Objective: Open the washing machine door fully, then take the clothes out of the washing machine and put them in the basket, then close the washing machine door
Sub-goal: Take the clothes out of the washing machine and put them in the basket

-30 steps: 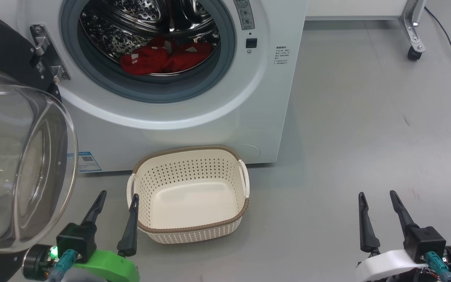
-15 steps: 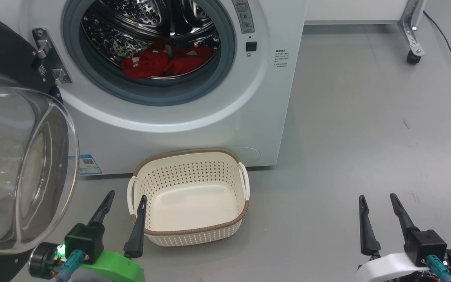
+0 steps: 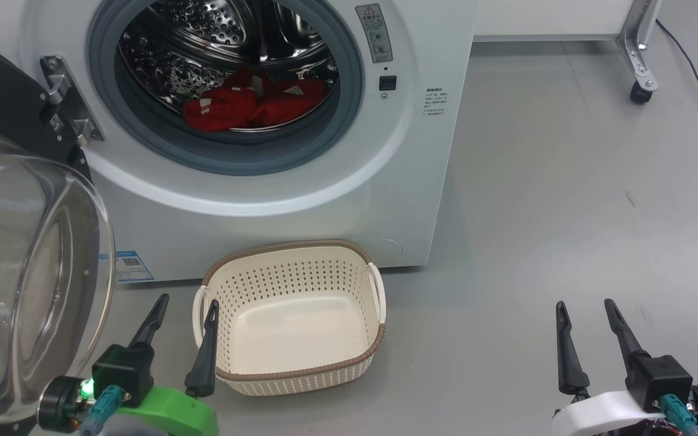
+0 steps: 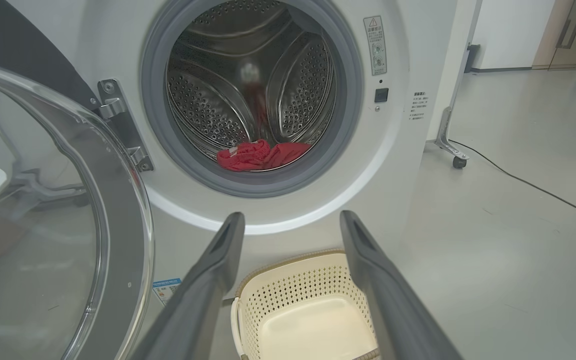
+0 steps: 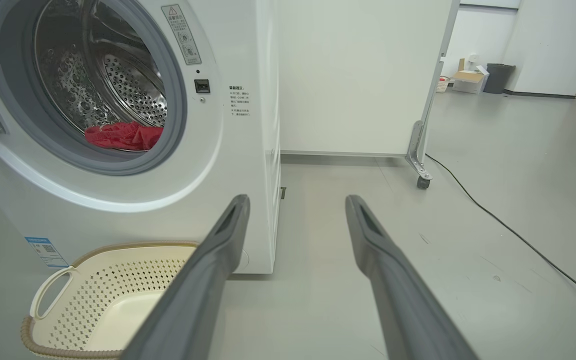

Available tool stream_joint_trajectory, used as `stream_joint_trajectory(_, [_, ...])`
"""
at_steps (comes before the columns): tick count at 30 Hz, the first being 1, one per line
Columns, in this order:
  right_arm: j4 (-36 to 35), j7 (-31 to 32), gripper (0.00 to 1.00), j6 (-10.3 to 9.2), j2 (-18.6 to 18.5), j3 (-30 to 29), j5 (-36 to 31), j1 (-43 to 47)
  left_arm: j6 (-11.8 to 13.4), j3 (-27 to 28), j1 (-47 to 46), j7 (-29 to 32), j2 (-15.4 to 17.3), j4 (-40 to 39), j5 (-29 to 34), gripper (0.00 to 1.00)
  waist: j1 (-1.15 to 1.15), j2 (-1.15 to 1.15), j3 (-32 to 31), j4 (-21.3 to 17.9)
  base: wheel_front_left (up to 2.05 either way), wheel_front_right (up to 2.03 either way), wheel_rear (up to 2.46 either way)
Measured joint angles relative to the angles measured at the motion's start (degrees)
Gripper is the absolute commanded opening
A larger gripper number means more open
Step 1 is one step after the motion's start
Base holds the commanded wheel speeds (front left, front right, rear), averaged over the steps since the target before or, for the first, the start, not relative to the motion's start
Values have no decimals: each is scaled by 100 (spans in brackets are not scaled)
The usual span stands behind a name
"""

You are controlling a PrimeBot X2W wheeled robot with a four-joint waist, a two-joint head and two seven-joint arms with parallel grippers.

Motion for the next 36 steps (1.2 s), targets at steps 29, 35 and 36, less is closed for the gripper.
stream_joint_trajectory(29, [-2, 0, 100, 1, -2, 13, 37, 13, 43, 41, 25, 3, -47, 7, -1, 100, 0, 0, -79, 9, 66, -66, 0])
stream_joint_trajectory(35, [-2, 0, 100, 1, -2, 15, 52, 15, 44, 75, 36, 3, -94, 7, -1, 100, 0, 0, -68, 14, 1, -1, 0])
stream_joint_trajectory(36, [-2, 0, 100, 1, -2, 15, 52, 15, 44, 78, 36, 3, -102, 8, -1, 100, 0, 0, -65, 15, 0, 0, 0])
